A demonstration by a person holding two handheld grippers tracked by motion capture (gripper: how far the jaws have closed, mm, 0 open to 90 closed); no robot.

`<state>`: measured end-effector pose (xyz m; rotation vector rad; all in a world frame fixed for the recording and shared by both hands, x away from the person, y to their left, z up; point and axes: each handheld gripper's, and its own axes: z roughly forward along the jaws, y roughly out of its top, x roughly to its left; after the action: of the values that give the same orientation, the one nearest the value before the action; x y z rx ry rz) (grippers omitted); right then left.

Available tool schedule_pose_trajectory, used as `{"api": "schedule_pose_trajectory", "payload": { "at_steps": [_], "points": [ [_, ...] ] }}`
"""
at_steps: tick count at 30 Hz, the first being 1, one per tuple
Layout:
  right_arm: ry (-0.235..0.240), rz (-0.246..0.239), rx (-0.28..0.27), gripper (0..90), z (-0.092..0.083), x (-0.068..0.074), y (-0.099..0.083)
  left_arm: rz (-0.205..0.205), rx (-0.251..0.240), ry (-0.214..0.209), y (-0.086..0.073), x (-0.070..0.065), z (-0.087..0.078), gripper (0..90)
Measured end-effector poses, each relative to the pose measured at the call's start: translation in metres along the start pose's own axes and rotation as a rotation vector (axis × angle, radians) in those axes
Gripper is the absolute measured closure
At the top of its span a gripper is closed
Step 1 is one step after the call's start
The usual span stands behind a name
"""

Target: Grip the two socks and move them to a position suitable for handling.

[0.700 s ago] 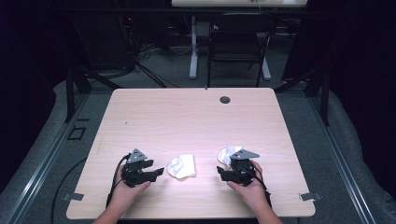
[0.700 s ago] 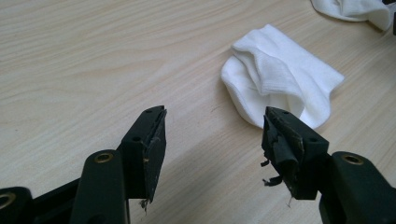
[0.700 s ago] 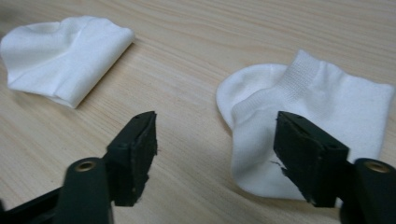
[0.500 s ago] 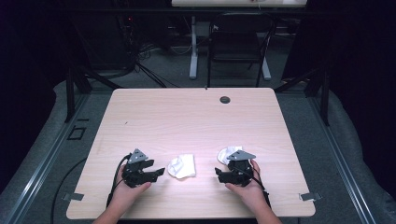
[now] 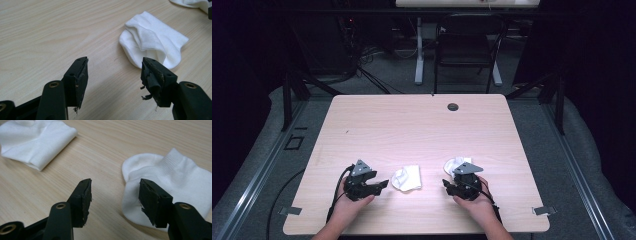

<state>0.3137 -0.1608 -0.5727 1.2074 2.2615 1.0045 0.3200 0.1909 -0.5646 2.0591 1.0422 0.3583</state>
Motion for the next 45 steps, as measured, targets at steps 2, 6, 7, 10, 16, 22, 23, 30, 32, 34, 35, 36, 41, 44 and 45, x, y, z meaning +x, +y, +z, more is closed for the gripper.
{"api": "schedule_pose_trajectory", "payload": {
  "at_steps": [2,6,7,10,16,22,23,30,32,34,35,36,41,44,45],
  "points": [
    [0.007,0.011,-0.004,43.6,0.0,0.002,0.0,0.002,-0.004,-0.002,0.0,0.001,0.0,41.3],
    [0.036,-0.027,0.023,54.7,0.003,0.011,0.006,-0.013,-0.009,-0.011,0.0,0.003,-0.001,43.4],
    [0.036,-0.027,0.023,54.7,0.003,0.011,0.006,-0.013,-0.009,-0.011,0.0,0.003,-0.001,45.2],
    [0.072,-0.038,0.041,57.0,0.005,0.019,0.016,-0.034,-0.011,0.0,-0.001,0.007,0.0,49.9],
    [0.086,-0.053,0.064,57.5,0.013,0.029,0.027,-0.031,-0.031,-0.002,-0.001,0.008,0.0,51.8],
    [0.104,-0.015,0.032,70.2,0.028,0.038,0.043,-0.035,-0.067,-0.015,-0.001,0.007,0.0,48.3],
    [0.112,0.003,0.039,74.1,0.033,0.039,0.049,-0.034,-0.069,-0.017,-0.001,0.007,0.0,47.6],
    [0.136,0.05,0.047,85.1,0.05,0.044,0.063,-0.025,-0.057,0.009,-0.002,0.008,-0.001,46.6],
    [0.141,0.051,0.042,87.3,0.053,0.047,0.065,-0.029,-0.051,0.006,-0.002,0.008,0.0,48.0],
    [0.148,0.051,0.046,88.4,0.056,0.05,0.068,-0.031,-0.043,-0.002,-0.002,0.009,0.0,50.7],
    [0.148,0.052,0.046,88.8,0.058,0.052,0.07,-0.032,-0.043,-0.003,-0.002,0.008,0.0,52.2],
    [0.152,0.054,0.044,88.9,0.059,0.053,0.07,-0.034,-0.046,-0.005,-0.002,0.008,0.001,53.1],
    [0.162,0.066,0.045,88.1,0.066,0.059,0.07,-0.022,-0.033,-0.018,-0.002,0.005,0.002,55.3],
    [0.173,0.057,0.057,87.7,0.068,0.062,0.069,-0.021,-0.03,-0.026,-0.002,0.004,0.003,55.2],
    [0.174,0.054,0.055,87.7,0.07,0.064,0.068,-0.021,-0.031,-0.019,-0.002,0.003,0.003,55.2]
  ]
}}
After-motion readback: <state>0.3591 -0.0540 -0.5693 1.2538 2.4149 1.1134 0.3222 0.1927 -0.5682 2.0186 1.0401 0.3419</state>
